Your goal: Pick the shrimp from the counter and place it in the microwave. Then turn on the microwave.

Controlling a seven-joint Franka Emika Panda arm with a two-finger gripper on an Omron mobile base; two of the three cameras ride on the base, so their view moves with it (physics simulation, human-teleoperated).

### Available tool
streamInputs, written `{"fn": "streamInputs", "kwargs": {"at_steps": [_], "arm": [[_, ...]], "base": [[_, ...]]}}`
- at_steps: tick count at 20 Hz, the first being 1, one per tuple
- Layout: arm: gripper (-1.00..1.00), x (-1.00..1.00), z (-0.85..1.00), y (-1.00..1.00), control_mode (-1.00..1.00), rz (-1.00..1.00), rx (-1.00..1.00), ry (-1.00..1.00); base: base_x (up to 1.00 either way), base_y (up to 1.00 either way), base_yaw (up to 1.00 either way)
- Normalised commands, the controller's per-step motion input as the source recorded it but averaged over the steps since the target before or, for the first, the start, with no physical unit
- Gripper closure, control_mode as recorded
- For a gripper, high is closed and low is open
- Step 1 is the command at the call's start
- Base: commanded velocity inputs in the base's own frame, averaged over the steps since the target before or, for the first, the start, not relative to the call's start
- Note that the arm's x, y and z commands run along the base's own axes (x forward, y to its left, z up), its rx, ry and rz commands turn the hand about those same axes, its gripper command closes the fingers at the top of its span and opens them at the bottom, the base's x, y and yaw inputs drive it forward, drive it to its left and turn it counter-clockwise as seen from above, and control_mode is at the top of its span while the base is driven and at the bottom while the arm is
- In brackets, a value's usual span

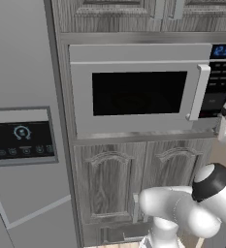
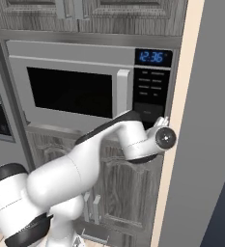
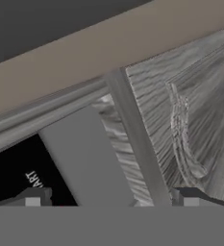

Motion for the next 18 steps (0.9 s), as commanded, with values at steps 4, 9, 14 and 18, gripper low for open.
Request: {"fn": "streamInputs", "kwargs": {"at_steps": [4,9,14,18], "arm": [[-1.00,0.24,-0.06,0.00,-1.00,0.00,0.00,0.00],[-1.00,0.23,-0.07,0.00,-1.00,0.00,0.00,0.00],[-1.00,0.17,-0.07,-0.07,-1.00,0.00,0.00,0.00],[-1.00,0.13,-0.10,-0.11,-1.00,0.00,0.00,0.00]], "base": [[0.00,0.00,0.00],[0.00,0.00,0.00],[0.00,0.00,0.00],[0.00,0.00,0.00]]}}
